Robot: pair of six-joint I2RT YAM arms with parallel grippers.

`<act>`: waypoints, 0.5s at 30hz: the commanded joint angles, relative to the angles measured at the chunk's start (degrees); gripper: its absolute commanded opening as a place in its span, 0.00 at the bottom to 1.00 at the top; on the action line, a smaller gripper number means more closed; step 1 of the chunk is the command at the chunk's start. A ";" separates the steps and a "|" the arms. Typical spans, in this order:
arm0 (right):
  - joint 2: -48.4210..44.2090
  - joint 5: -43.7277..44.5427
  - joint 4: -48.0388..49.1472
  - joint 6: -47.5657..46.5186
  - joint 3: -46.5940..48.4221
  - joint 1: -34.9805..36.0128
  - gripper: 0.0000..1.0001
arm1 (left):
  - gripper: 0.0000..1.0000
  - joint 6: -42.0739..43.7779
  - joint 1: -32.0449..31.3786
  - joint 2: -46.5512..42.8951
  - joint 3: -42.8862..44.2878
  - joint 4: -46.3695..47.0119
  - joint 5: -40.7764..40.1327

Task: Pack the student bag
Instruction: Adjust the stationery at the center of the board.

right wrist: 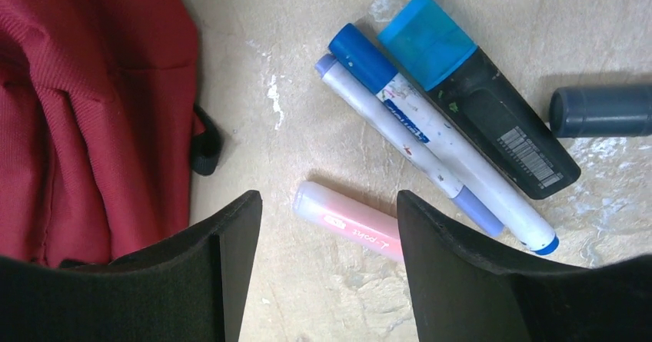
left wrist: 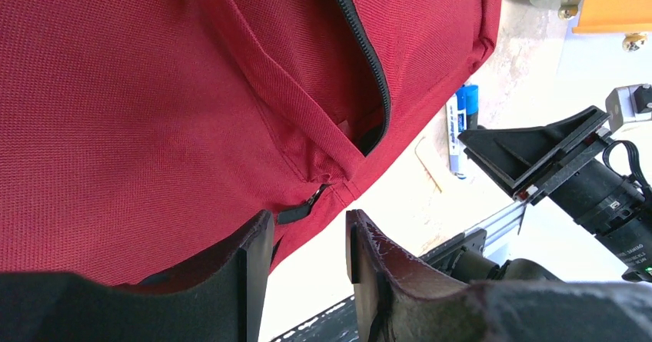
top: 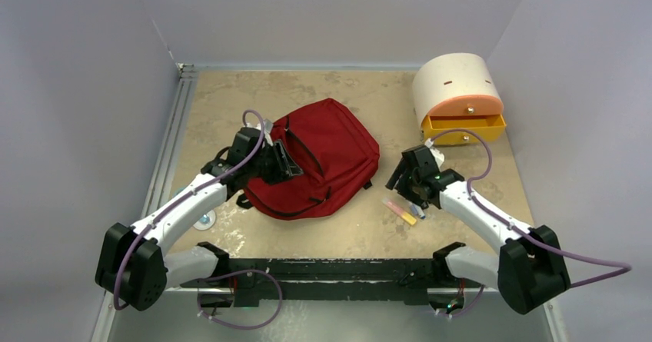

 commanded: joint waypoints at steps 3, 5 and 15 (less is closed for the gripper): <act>-2.80 -11.25 5.14 -10.63 2.80 0.24 0.64 | 0.39 0.80 -0.37 -1.07 0.42 1.82 1.46; -4.53 -15.25 8.72 -12.58 3.11 0.20 0.64 | 0.39 0.78 -0.35 -1.06 0.41 1.86 1.81; 7.35 -6.29 -4.08 -31.92 23.53 0.26 0.66 | 0.39 2.45 -0.37 -1.90 1.00 0.90 2.68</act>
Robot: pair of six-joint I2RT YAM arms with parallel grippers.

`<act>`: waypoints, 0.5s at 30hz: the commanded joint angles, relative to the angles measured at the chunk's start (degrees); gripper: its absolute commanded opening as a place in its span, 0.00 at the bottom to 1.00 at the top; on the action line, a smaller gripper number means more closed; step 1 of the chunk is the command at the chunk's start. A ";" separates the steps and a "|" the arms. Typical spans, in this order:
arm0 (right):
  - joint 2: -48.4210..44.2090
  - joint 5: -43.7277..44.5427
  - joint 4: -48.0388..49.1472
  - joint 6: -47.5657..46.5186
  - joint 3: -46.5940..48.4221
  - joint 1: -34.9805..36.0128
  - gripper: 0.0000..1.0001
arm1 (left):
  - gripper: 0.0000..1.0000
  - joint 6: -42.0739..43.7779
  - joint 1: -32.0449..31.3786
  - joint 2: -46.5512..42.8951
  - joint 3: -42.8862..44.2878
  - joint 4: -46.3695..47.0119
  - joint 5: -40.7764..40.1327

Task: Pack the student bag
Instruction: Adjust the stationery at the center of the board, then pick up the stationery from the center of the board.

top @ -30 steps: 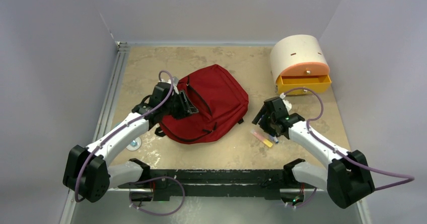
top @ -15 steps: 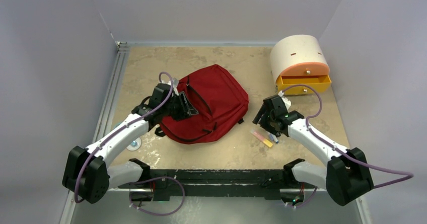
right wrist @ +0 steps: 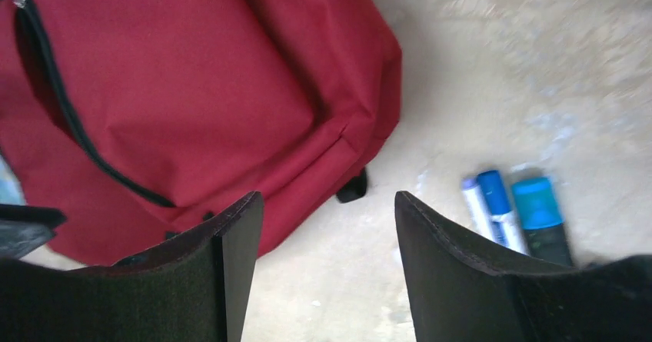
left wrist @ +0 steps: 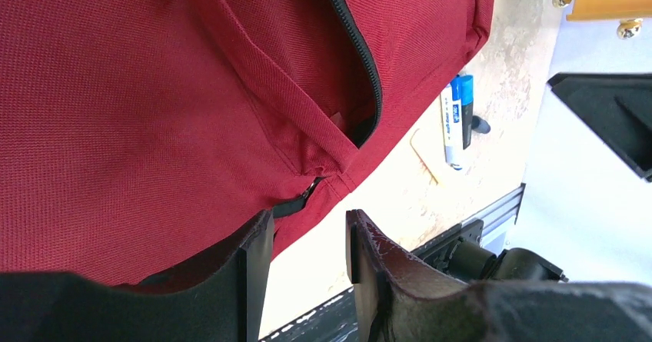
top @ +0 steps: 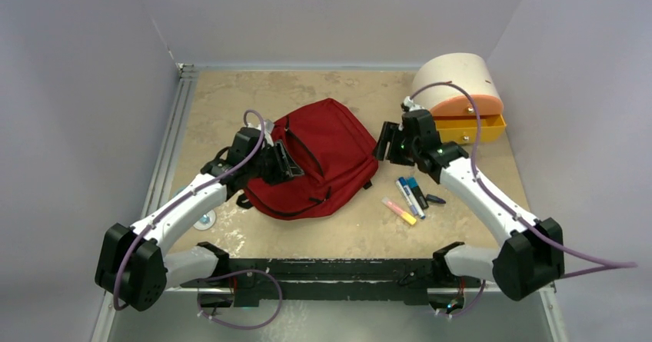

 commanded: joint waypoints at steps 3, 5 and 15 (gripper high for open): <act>6.94 4.70 -9.00 -16.50 10.75 0.14 0.65 | 0.39 2.53 -0.37 -2.05 1.37 0.38 1.08; 8.88 2.37 -10.12 -20.35 13.26 0.37 0.61 | 0.39 2.71 -0.37 -2.07 1.66 0.18 1.21; 8.87 7.15 -5.83 -13.49 16.00 4.86 0.64 | 0.39 4.57 -0.36 -1.93 4.65 -1.12 1.72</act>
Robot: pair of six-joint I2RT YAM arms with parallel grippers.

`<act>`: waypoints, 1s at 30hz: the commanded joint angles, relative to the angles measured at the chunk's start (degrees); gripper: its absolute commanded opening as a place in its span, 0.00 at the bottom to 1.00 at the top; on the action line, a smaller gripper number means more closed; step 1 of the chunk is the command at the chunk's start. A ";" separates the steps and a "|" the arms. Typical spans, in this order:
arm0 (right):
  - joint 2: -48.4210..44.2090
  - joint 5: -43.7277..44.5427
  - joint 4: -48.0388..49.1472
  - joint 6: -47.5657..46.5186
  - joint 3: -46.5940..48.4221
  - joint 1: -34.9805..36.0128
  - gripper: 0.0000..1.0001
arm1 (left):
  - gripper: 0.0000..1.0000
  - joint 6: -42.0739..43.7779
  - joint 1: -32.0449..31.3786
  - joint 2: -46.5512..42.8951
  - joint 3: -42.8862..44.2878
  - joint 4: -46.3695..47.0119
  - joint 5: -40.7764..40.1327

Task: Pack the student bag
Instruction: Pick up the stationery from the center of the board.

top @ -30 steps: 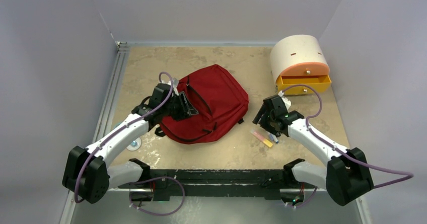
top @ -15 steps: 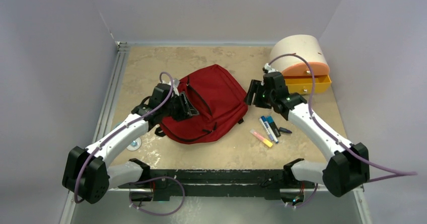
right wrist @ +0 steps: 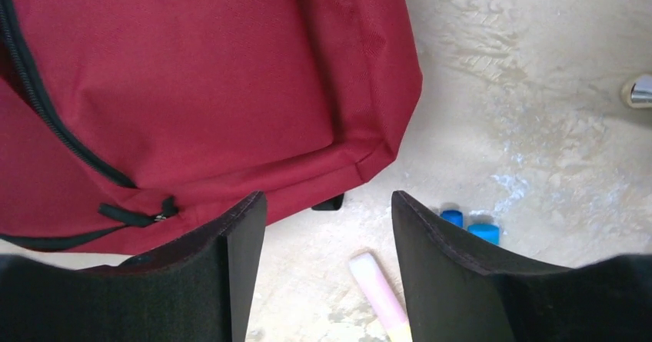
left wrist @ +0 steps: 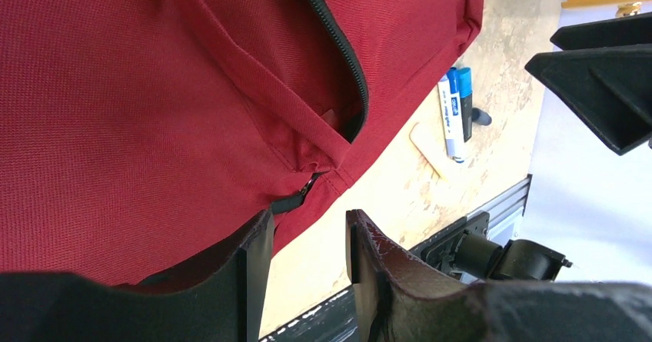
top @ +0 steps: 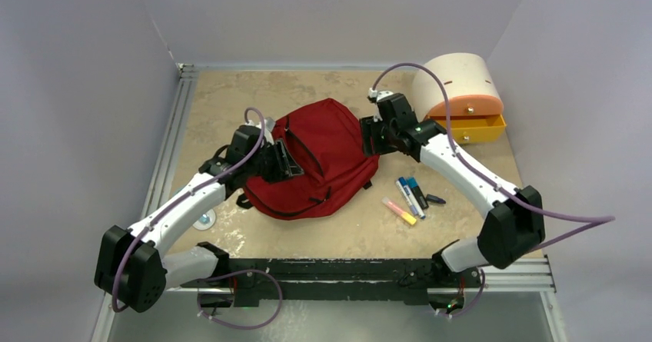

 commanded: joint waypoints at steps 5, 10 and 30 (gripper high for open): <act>-16.81 14.74 7.89 22.43 -7.02 -2.84 0.75 | 0.39 3.27 -3.04 -0.73 5.29 0.65 -0.05; -26.61 22.42 6.88 32.93 -7.82 -5.46 0.86 | 0.41 5.29 -14.04 5.96 12.33 1.22 -6.28; -57.72 8.96 21.65 13.86 -3.01 -5.49 0.86 | 0.66 46.44 -32.57 42.50 35.99 24.26 11.54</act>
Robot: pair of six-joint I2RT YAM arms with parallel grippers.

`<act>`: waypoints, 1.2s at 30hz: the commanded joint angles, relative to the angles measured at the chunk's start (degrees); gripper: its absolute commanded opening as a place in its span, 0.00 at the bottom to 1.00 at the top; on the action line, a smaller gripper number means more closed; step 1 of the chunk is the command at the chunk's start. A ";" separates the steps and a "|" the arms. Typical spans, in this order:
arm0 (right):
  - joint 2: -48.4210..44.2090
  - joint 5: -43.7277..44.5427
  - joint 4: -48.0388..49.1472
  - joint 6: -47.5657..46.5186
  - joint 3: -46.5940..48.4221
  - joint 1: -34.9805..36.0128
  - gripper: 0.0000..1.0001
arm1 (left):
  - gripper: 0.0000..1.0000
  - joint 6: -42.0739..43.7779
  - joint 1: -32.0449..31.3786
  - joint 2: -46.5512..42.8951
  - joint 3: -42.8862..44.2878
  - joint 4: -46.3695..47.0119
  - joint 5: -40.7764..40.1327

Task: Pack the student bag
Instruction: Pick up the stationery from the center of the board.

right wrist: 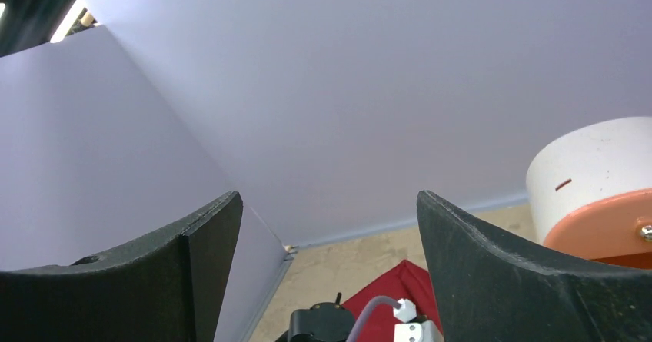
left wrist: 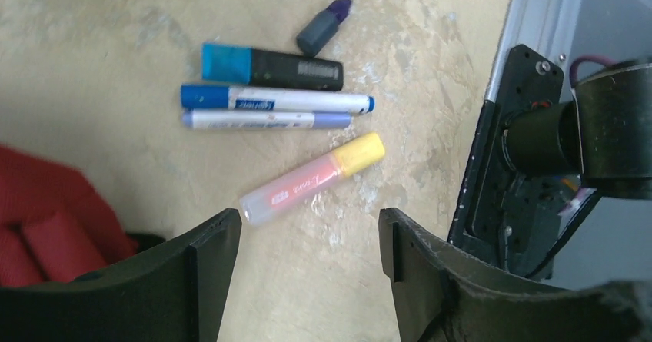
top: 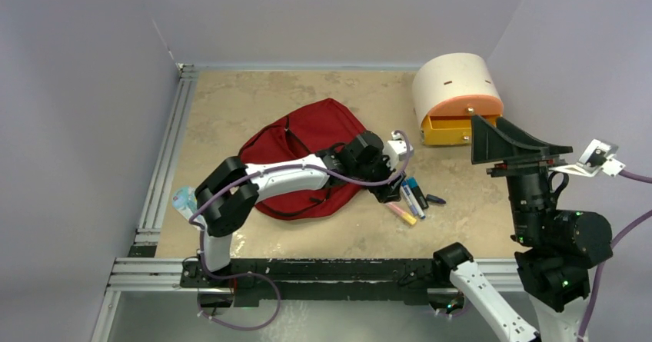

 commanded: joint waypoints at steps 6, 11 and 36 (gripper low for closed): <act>-0.10 -3.42 0.91 -6.02 -0.21 0.09 0.86 | 0.68 37.90 -1.53 0.93 -5.04 16.59 19.61; 0.32 -3.63 -0.27 -6.56 -0.66 0.11 0.87 | 0.68 52.58 -1.75 6.06 0.56 7.57 25.80; 0.17 -5.97 -0.25 -5.58 -4.25 0.11 0.87 | 0.44 61.19 -2.15 25.18 22.00 -19.31 24.50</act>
